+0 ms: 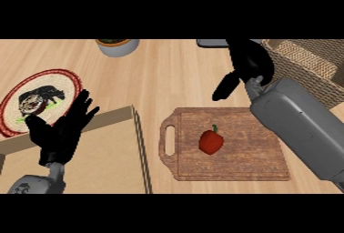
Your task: Pick the bell pepper from the cutting board and place it in the basket
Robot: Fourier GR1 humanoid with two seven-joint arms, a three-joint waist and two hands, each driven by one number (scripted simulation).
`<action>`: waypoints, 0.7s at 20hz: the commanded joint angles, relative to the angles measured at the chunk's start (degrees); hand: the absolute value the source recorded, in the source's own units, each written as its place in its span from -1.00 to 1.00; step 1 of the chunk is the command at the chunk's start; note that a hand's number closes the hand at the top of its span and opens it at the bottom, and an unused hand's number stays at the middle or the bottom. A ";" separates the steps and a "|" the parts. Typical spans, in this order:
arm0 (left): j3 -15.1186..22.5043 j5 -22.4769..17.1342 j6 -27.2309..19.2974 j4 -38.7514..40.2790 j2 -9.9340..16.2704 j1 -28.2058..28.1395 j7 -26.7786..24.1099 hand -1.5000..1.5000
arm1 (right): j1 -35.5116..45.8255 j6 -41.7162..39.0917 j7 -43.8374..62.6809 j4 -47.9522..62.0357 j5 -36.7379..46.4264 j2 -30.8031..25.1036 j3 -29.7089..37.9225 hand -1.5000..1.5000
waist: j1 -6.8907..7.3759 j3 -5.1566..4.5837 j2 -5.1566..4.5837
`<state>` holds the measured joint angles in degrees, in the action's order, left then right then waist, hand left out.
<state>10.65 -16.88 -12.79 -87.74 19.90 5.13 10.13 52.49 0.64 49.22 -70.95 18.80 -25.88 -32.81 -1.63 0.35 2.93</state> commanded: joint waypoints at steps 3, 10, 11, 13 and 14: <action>1.28 -0.08 0.22 6.62 1.63 -8.55 5.42 0.00 | 6.26 -16.39 14.30 -3.80 -7.78 -0.05 0.22 -1.00 | -0.10 -0.86 -1.05; 0.85 -0.15 0.65 8.26 1.55 -10.37 3.41 0.00 | 9.25 -21.58 20.77 -7.92 -14.23 -1.70 0.88 -1.00 | -1.06 -0.75 -1.60; 1.18 -0.08 0.40 6.68 1.90 -10.94 4.42 0.00 | 9.71 -22.09 21.31 -8.72 -15.76 -1.76 1.21 -1.00 | -0.62 -0.64 -1.27; 1.50 0.10 0.24 6.39 1.64 -11.26 4.17 0.00 | 8.32 -20.88 21.86 -9.19 -16.66 -2.03 0.79 -1.00 | -0.66 -0.56 -1.61; 0.99 -0.09 0.83 7.90 1.90 -10.15 3.80 0.00 | 8.83 -20.46 21.81 -9.93 -17.03 -2.14 0.93 -1.00 | -1.30 -0.61 -1.91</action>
<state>9.47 -18.04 -12.13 -88.71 20.59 3.23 8.97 60.11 -15.71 61.81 -78.75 4.33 -28.14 -32.09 -2.85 0.91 2.42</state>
